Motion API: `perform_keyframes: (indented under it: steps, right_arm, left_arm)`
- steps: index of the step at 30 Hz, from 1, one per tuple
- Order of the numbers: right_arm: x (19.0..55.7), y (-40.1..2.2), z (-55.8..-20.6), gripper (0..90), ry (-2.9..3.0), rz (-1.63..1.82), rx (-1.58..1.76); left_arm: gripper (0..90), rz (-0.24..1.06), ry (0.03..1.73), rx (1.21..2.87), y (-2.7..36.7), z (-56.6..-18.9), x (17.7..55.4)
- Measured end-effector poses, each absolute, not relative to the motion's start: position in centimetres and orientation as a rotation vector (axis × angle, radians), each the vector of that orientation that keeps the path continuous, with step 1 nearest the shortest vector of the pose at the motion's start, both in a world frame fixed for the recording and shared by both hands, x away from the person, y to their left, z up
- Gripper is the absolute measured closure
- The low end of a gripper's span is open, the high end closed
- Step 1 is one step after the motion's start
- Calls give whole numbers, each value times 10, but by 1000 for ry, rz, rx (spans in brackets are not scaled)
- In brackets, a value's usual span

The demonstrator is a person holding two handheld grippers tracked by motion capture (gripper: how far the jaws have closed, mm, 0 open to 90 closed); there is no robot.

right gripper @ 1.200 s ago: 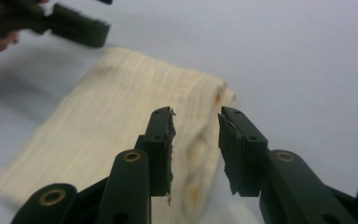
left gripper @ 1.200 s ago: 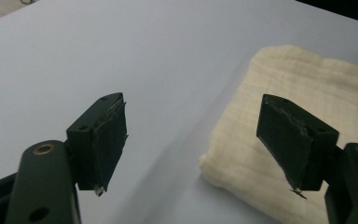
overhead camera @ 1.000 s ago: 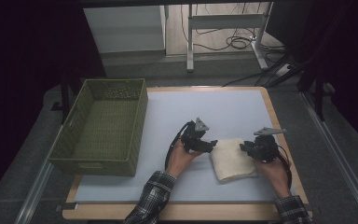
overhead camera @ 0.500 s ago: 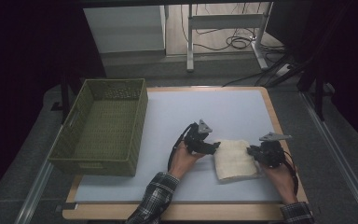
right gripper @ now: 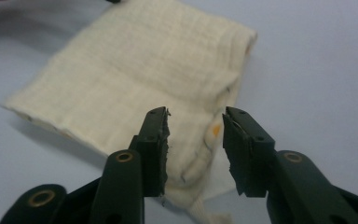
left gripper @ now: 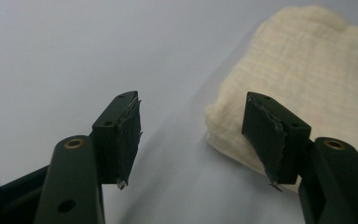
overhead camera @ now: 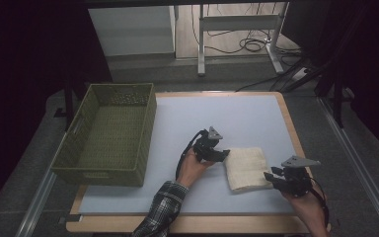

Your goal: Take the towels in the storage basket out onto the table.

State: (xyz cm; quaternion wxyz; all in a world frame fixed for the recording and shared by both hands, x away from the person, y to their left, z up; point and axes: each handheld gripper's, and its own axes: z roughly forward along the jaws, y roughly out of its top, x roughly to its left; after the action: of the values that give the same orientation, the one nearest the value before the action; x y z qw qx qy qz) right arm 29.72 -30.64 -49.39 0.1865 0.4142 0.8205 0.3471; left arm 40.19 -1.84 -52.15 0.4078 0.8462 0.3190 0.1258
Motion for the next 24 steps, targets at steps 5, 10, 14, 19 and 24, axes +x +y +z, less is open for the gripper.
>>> perform_keyframes:
  steps: [5,10,14,19,24]
  right_arm:
    - [296,-314,-509,578,2310,961,1230]
    - [296,-316,-518,520,2329,999,1277]
    - [293,-317,-521,592,2305,1040,1308]
    - [294,-320,-522,767,2326,1114,1374]
    - [293,-317,-521,795,2326,1100,1366]
  left_arm:
    - [354,337,834,2172,-21,-531,408]
    - [360,241,849,2152,-21,-535,414]
    - [461,216,830,2169,-23,-534,411]
    - [661,150,829,2220,-28,-528,408]
    - [859,157,792,2253,-34,-526,403]
